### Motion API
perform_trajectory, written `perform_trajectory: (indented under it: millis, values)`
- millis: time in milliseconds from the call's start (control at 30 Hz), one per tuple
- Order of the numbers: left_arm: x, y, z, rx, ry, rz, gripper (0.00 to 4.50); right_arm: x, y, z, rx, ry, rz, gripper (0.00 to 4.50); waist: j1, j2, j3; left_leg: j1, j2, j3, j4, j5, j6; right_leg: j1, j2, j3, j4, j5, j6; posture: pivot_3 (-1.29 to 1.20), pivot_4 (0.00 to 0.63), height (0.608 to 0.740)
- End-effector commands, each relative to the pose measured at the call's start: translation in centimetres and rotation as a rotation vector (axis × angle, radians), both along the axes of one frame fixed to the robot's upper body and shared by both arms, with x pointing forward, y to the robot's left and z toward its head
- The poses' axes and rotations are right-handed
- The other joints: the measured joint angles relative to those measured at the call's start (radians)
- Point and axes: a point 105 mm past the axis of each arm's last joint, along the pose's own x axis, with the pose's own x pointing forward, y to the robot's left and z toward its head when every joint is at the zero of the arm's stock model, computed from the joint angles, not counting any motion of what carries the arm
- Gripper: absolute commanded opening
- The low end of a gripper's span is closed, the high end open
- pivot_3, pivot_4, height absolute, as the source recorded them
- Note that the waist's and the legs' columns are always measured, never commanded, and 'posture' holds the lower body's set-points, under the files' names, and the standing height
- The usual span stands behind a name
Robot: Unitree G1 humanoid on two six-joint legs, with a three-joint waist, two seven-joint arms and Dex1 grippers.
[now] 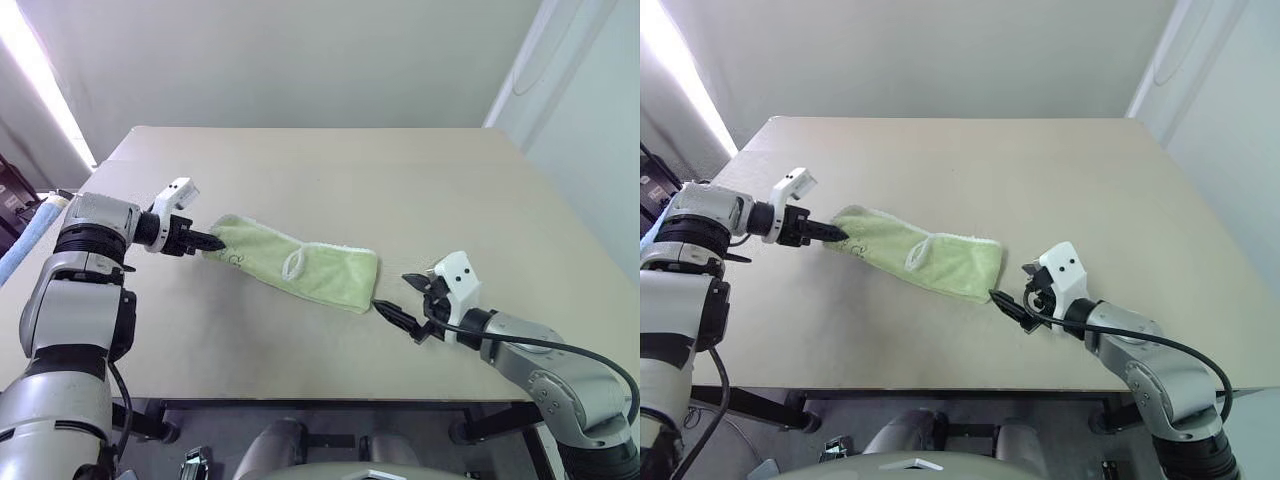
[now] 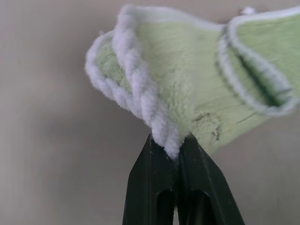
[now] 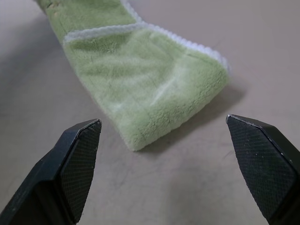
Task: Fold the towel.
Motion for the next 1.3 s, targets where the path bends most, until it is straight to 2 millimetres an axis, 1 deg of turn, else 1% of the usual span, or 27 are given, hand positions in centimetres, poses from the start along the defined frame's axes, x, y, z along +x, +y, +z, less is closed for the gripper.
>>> perform_trajectory:
  millis: [33, 133, 200, 267, 333, 433, 500, 600, 700, 833, 1033, 1133, 1233, 1300]
  values:
    - [0.7, -3.0, 2.9, -0.038, -0.077, -0.123, 0.04, 0.2, 0.6, 1.1, 0.016, -0.053, 0.023, 4.5, -0.001, 0.0, 0.0, 0.0, 0.0, 0.0, 0.0, 0.0, 0.0, 0.0, 0.0, 0.0, 0.0, 0.0, 0.0, 0.0, 0.0, 0.706]
    - [0.4, -4.8, 3.2, -0.045, -0.076, -0.216, 0.04, 0.1, 0.6, 1.1, 0.017, -0.053, 0.025, 4.5, -0.003, 0.0, 0.0, 0.0, 0.0, 0.0, 0.0, 0.0, 0.0, 0.0, 0.0, 0.0, 0.0, 0.0, 0.0, 0.0, 0.0, 0.706]
    - [0.2, -5.9, 3.2, -0.048, -0.069, -0.258, 0.04, 0.1, 0.6, 1.1, 0.017, -0.052, 0.023, 4.5, -0.007, 0.0, 0.0, 0.0, 0.0, 0.0, 0.0, 0.0, 0.0, 0.0, 0.0, 0.0, 0.0, 0.0, 0.0, 0.0, 0.0, 0.706]
    - [-0.1, -7.5, 3.0, -0.048, -0.057, -0.332, 0.04, -0.1, 0.6, 1.1, 0.019, -0.052, 0.02, 4.5, -0.007, 0.0, 0.0, 0.0, 0.0, 0.0, 0.0, 0.0, 0.0, -0.001, 0.0, 0.0, 0.0, 0.0, 0.0, 0.0, 0.0, 0.706]
    - [-0.5, -8.5, 2.9, -0.055, -0.047, -0.383, 0.04, -0.3, 0.6, 1.3, 0.029, -0.054, 0.02, 4.5, -0.004, 0.0, 0.0, 0.0, 0.0, 0.0, 0.0, 0.001, 0.001, 0.0, 0.0, 0.0, 0.001, 0.0, 0.0, 0.0, 0.0, 0.706]
    - [-0.8, -9.5, 2.7, -0.057, -0.036, -0.436, 0.04, -0.6, 0.5, 1.6, 0.041, -0.062, 0.022, 4.5, -0.004, 0.0, 0.0, 0.0, 0.0, 0.0, 0.001, 0.001, 0.001, 0.0, 0.0, 0.0, 0.001, 0.0, 0.0, 0.0, 0.0, 0.706]
    - [-0.8, -11.0, 2.4, -0.054, -0.04, -0.48, 0.04, -0.7, 0.4, 1.5, 0.016, -0.073, 0.024, 4.5, -0.004, 0.0, 0.0, 0.0, 0.0, 0.0, 0.001, 0.001, 0.001, 0.0, 0.0, 0.0, 0.001, 0.0, 0.0, 0.0, 0.0, 0.706]
    - [-1.0, -12.6, 2.2, -0.053, -0.062, -0.548, 0.04, -0.7, 0.3, 1.4, -0.004, -0.07, 0.021, 4.5, -0.002, 0.0, 0.0, 0.0, 0.0, 0.0, 0.002, 0.001, 0.001, 0.001, 0.0, 0.0, 0.001, 0.0, 0.001, 0.0, 0.0, 0.706]
    - [-1.2, -14.3, 1.9, -0.063, -0.048, -0.579, 0.04, -0.8, 0.3, 1.4, -0.004, -0.071, 0.018, 4.5, -0.003, 0.0, 0.0, 0.0, 0.0, 0.0, 0.002, 0.001, 0.001, 0.001, 0.0, 0.0, 0.001, 0.001, 0.001, 0.0, 0.0, 0.706]
    - [-1.4, -15.9, 1.2, -0.058, -0.048, -0.613, 0.04, -0.7, 0.4, 1.3, -0.008, -0.074, 0.012, 4.5, -0.004, 0.0, 0.0, 0.0, 0.0, 0.0, 0.002, 0.001, 0.002, 0.001, 0.0, 0.0, 0.001, 0.001, 0.001, 0.0, 0.0, 0.706]
    - [-1.8, -17.4, 0.3, -0.061, -0.052, -0.665, 0.04, -0.9, 0.3, 1.1, -0.015, -0.068, 0.002, 4.5, -0.003, 0.0, 0.0, 0.0, 0.0, 0.0, 0.003, 0.002, 0.003, 0.001, 0.0, 0.0, 0.001, 0.001, 0.001, 0.0, 0.0, 0.706]
    - [-1.9, -18.4, -0.3, -0.052, -0.053, -0.67, 0.04, -1.0, 0.1, 0.7, -0.04, -0.057, -0.007, 4.5, -0.002, 0.0, 0.0, 0.0, 0.0, 0.0, 0.003, 0.002, 0.003, 0.002, 0.0, 0.0, 0.001, 0.001, 0.002, 0.0, 0.0, 0.706]
    - [-2.1, -19.0, -0.3, -0.062, -0.044, -0.687, 0.04, -1.1, 0.2, 0.6, -0.039, -0.054, -0.009, 4.5, -0.003, 0.0, 0.0, 0.001, 0.0, 0.0, 0.004, 0.002, 0.003, 0.002, 0.0, 0.0, 0.001, 0.001, 0.002, 0.0, 0.0, 0.706]
    - [-2.2, -19.1, -0.7, -0.037, -0.061, -0.71, 0.04, -1.1, 0.2, 0.6, -0.037, -0.052, -0.011, 4.5, -0.003, 0.0, 0.0, 0.001, 0.0, 0.0, 0.004, 0.002, 0.003, 0.002, 0.0, 0.0, 0.001, 0.001, 0.002, 0.0, 0.0, 0.706]
